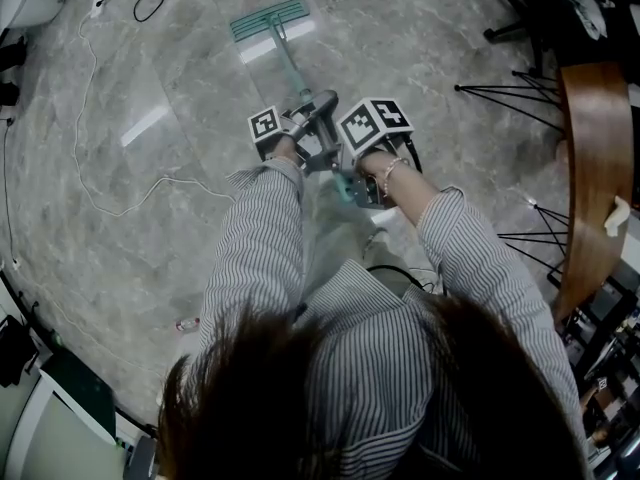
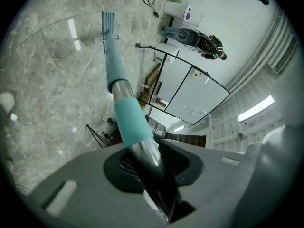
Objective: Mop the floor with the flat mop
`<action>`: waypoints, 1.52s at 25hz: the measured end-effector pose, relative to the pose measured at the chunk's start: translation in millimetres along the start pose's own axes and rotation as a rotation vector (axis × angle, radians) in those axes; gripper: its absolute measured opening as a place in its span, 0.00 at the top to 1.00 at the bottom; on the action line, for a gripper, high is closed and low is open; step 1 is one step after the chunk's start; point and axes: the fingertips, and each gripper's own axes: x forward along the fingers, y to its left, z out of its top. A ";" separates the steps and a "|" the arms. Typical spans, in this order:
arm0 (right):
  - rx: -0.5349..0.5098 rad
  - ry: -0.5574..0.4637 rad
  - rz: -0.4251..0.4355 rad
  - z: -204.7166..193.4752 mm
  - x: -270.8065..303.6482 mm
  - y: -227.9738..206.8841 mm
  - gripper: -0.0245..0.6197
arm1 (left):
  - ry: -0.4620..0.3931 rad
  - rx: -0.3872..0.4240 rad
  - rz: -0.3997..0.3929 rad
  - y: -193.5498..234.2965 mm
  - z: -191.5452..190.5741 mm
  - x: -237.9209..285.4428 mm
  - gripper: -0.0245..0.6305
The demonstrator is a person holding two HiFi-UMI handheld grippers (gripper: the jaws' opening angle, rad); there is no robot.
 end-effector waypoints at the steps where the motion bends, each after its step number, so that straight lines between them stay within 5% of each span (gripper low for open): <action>1: -0.003 0.003 0.000 -3.4 -0.7 -1.7 0.72 | -0.004 -0.001 -0.002 1.6 -3.0 -0.6 0.82; 14: -0.026 0.051 0.004 -96.0 -15.2 -32.7 0.72 | -0.040 -0.005 0.002 36.7 -90.2 -23.5 0.82; 38: -0.045 0.134 -0.033 -395.9 -57.2 -173.0 0.72 | -0.109 -0.036 -0.078 178.5 -376.2 -78.8 0.83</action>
